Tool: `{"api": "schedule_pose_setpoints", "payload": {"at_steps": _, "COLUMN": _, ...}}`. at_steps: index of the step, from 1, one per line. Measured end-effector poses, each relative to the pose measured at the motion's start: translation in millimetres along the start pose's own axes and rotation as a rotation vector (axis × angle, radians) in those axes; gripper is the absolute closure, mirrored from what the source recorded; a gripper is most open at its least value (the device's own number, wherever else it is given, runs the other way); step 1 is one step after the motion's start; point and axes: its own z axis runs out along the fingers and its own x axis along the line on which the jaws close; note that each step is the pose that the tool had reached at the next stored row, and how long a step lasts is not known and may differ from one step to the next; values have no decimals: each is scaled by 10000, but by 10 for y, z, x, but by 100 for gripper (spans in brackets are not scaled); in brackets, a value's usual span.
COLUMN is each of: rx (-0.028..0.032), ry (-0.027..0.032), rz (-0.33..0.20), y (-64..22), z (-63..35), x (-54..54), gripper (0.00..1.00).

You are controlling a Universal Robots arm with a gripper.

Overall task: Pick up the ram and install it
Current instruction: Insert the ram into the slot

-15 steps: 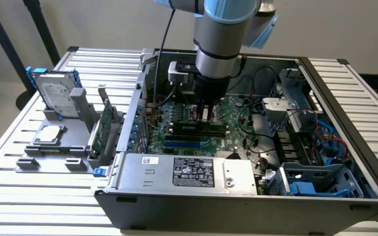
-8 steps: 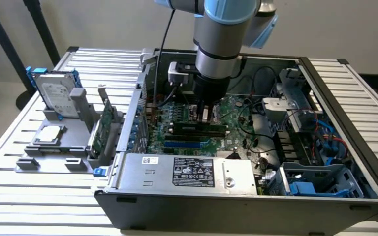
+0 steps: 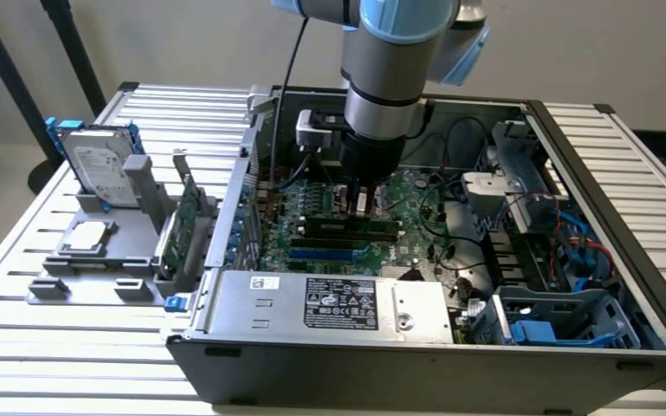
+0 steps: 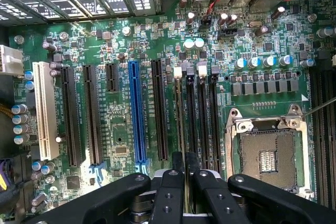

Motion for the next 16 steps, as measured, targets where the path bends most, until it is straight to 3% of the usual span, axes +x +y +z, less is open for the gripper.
{"api": "schedule_pose_setpoints", "payload": {"at_steps": 16, "rx": 1, "ry": 0, "rz": -1, "y": 0, "z": 10, "x": -11, "gripper": 86}}
